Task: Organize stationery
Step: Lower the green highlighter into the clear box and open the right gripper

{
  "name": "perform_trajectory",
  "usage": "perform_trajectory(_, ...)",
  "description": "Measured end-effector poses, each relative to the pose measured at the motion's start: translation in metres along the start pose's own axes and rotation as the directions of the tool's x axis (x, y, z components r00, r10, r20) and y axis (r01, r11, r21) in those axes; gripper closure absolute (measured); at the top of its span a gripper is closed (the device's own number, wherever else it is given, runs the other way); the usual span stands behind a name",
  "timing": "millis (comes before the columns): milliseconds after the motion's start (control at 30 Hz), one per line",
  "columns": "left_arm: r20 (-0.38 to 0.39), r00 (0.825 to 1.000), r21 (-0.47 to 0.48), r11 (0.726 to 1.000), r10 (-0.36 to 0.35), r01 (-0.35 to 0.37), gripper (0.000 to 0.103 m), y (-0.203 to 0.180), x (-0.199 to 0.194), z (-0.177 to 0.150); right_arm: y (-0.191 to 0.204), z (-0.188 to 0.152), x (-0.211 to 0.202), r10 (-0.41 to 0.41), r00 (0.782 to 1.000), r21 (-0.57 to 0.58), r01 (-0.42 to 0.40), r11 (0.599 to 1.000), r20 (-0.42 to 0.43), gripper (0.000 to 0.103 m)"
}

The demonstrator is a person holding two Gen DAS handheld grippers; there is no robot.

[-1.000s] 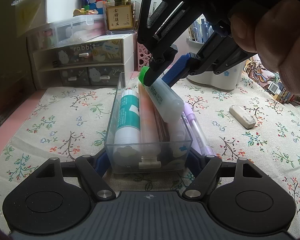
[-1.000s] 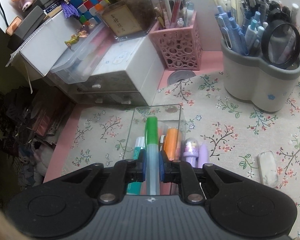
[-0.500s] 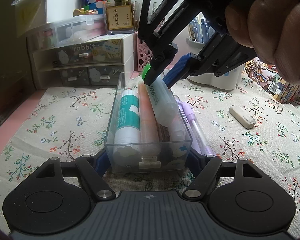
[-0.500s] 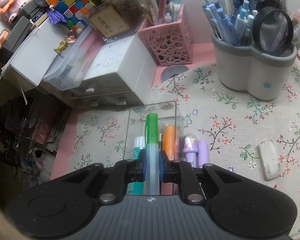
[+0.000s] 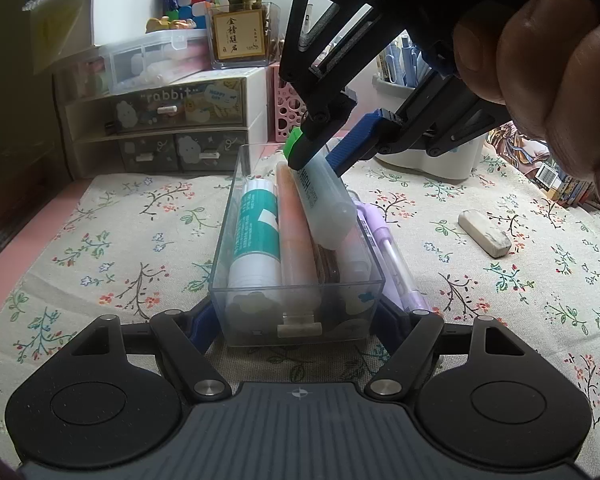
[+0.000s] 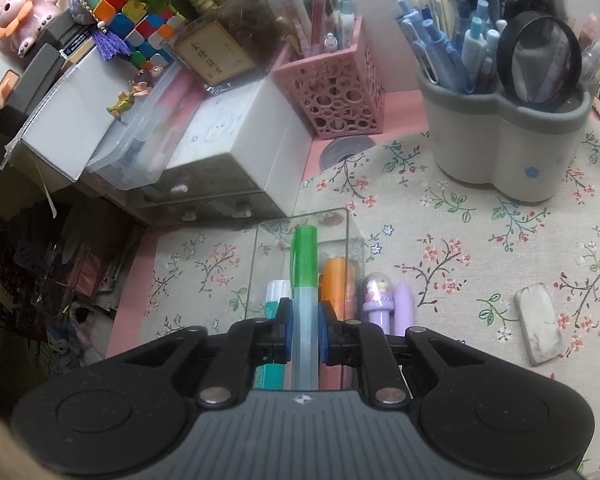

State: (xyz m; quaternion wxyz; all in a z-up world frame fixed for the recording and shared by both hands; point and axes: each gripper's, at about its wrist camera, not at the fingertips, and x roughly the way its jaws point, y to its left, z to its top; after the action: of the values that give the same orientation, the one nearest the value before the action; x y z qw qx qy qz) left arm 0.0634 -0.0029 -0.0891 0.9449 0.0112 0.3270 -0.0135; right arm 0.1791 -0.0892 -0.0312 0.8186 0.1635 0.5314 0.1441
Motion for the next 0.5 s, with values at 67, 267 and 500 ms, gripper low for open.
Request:
perform_trajectory(67,0.000,1.000,0.001,1.000,0.001,-0.001,0.029,-0.001,0.000,0.000,0.001,-0.001,0.000,-0.005,1.000,0.000,0.005,1.000,-0.003,0.092)
perform_trajectory(267,0.000,1.000,0.000,1.000,0.001,-0.001,0.029,-0.001,0.000,0.000,0.004,0.000,-0.007,0.025,1.000,0.000,-0.025,1.000,0.014,0.092)
perform_trajectory(500,0.000,1.000,-0.003,1.000,-0.003,0.003,0.029,-0.003,0.000,0.000,0.009,0.001,0.007,0.095,0.994,0.005,-0.095,0.995,-0.057,0.092)
